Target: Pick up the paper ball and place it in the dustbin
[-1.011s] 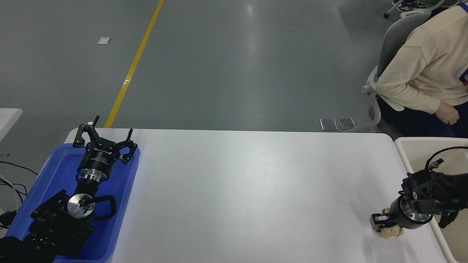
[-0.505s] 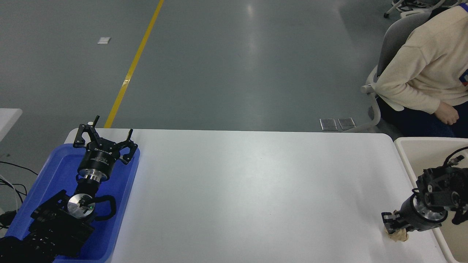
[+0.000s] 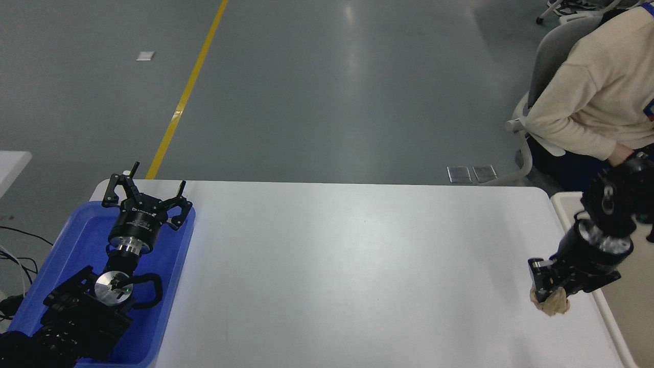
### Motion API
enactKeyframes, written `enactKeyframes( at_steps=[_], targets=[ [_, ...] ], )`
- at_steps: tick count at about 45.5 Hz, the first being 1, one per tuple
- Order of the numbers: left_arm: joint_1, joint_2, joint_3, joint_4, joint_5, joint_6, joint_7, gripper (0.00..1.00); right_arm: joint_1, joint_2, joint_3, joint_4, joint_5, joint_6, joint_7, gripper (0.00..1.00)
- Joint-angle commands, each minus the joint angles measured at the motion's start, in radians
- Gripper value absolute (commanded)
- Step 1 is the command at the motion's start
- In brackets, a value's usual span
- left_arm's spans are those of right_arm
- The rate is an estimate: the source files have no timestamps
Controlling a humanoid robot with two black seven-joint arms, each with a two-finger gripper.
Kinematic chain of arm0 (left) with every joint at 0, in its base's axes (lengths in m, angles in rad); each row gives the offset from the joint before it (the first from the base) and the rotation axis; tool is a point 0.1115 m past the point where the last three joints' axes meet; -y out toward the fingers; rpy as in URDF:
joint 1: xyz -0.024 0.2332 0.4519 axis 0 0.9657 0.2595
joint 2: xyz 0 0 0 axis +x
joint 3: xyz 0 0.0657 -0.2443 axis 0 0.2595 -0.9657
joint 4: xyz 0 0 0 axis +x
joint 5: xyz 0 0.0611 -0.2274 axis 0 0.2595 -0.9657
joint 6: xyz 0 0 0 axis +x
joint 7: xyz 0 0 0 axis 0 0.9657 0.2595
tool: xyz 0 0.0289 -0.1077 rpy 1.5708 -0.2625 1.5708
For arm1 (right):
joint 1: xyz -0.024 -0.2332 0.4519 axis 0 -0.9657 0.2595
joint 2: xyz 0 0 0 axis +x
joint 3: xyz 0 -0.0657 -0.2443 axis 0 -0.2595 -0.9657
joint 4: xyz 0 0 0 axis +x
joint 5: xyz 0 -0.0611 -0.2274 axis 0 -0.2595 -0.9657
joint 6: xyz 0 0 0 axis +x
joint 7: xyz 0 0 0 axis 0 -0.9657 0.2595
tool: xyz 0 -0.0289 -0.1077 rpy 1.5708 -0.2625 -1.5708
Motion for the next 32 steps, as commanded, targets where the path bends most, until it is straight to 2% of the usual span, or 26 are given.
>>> enactKeyframes(
  at_steps=[1,15,20,32],
  targets=[
    [0.000,0.000,0.000,0.000,0.000,0.000,0.000,1.00,0.314,-0.029,-0.093,0.156,0.042,0.028,0.003,0.00],
    [0.000,0.000,0.000,0.000,0.000,0.000,0.000,1.00,0.555,0.031,-0.156,0.227,0.083,0.028,0.005,0.00],
    [0.000,0.000,0.000,0.000,0.000,0.000,0.000,1.00,0.572,0.062,-0.161,0.227,0.120,0.028,0.005,0.00],
    [0.000,0.000,0.000,0.000,0.000,0.000,0.000,1.00,0.572,0.057,-0.219,0.214,0.120,0.028,0.005,0.00]
  ],
)
